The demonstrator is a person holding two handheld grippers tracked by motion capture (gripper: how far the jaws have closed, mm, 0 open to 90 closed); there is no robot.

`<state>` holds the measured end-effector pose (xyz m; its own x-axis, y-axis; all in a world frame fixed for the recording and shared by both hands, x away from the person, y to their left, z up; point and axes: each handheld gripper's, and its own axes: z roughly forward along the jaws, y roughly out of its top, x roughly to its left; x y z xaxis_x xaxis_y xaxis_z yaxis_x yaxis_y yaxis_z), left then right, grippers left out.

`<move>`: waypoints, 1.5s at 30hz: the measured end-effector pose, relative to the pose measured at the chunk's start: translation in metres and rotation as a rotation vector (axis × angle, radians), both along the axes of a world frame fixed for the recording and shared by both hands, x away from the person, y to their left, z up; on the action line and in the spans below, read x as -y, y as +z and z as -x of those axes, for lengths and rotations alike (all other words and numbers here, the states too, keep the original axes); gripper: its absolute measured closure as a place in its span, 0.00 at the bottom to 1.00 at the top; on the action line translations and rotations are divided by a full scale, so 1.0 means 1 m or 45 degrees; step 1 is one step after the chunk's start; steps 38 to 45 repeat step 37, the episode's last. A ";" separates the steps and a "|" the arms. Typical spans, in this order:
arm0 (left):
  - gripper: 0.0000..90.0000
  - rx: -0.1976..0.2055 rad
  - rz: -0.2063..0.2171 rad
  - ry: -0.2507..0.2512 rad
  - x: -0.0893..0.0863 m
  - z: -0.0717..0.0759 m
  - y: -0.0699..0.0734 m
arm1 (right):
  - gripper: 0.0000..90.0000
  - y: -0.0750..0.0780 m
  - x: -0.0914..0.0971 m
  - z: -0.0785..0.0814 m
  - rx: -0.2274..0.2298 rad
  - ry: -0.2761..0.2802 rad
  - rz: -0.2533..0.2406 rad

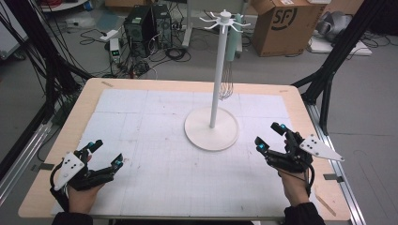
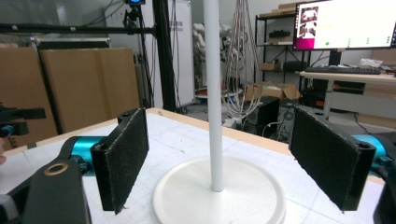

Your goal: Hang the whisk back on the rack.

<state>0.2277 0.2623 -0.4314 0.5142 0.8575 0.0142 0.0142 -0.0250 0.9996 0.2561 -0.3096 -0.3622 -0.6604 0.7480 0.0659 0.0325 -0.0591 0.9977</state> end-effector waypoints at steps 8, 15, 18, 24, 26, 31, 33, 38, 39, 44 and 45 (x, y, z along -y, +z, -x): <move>0.16 0.006 0.001 -0.011 0.004 0.002 0.000 | 0.21 -0.012 -0.003 0.020 0.044 -0.023 0.033; 0.16 0.013 -0.007 -0.011 0.005 0.006 0.000 | 0.20 -0.023 -0.007 0.034 0.074 -0.037 0.059; 0.16 0.016 -0.004 -0.006 0.005 0.010 0.000 | 0.20 -0.029 -0.007 0.040 0.076 -0.045 0.048; 0.16 0.039 -0.010 -0.008 0.005 0.013 -0.001 | 0.20 -0.037 -0.003 0.045 0.079 -0.068 0.041; 0.15 0.058 -0.024 -0.001 0.005 0.013 -0.003 | 0.20 -0.037 -0.001 0.046 0.081 -0.076 0.019; 0.15 0.066 -0.021 0.011 0.001 0.011 -0.006 | 0.20 -0.037 0.001 0.048 0.092 -0.088 0.010; 0.15 0.070 -0.032 0.010 0.001 0.011 -0.006 | 0.20 -0.037 0.001 0.048 0.092 -0.084 0.009; 0.15 0.069 -0.030 0.001 0.003 0.011 -0.007 | 0.20 -0.037 -0.001 0.047 0.098 -0.083 0.014; 0.15 0.069 -0.030 0.001 0.003 0.011 -0.007 | 0.20 -0.037 -0.001 0.047 0.098 -0.083 0.014; 0.15 0.069 -0.030 0.001 0.003 0.011 -0.007 | 0.20 -0.037 -0.001 0.047 0.098 -0.083 0.014; 0.15 0.069 -0.030 0.001 0.003 0.011 -0.007 | 0.20 -0.037 -0.001 0.047 0.098 -0.083 0.014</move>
